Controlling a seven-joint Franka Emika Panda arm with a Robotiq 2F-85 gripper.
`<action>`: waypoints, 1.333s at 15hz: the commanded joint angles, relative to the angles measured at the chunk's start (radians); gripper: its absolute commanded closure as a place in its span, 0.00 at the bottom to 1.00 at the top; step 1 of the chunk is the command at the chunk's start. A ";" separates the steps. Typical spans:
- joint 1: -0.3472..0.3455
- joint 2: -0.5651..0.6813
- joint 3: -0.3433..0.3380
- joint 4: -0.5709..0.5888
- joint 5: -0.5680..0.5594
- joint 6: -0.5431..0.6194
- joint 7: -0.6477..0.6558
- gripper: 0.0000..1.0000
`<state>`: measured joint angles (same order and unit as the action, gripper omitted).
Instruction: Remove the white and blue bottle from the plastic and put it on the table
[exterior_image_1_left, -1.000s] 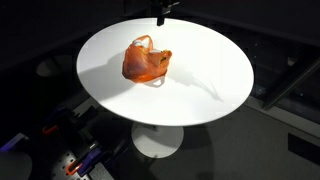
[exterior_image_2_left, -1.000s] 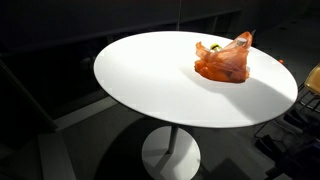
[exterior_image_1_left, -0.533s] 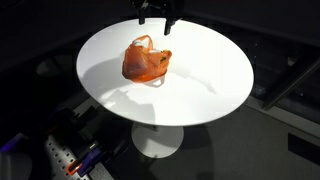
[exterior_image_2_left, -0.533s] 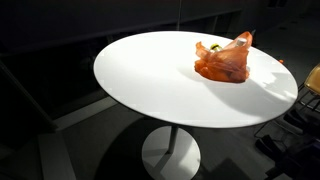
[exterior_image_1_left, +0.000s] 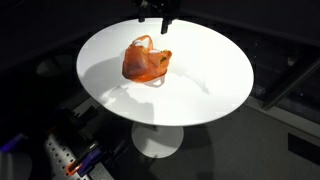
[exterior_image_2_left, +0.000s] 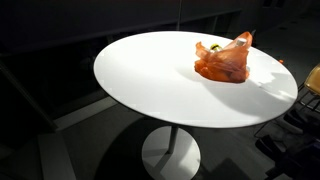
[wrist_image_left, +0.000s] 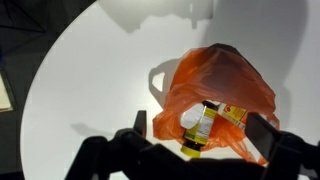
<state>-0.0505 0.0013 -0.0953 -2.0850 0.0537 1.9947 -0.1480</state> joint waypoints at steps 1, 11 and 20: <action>-0.002 0.012 0.016 -0.005 0.008 0.047 0.025 0.00; 0.011 0.177 0.063 0.009 0.120 0.324 0.029 0.00; 0.010 0.251 0.090 0.013 0.096 0.328 0.023 0.00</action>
<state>-0.0340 0.2488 -0.0088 -2.0886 0.1619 2.3645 -0.1391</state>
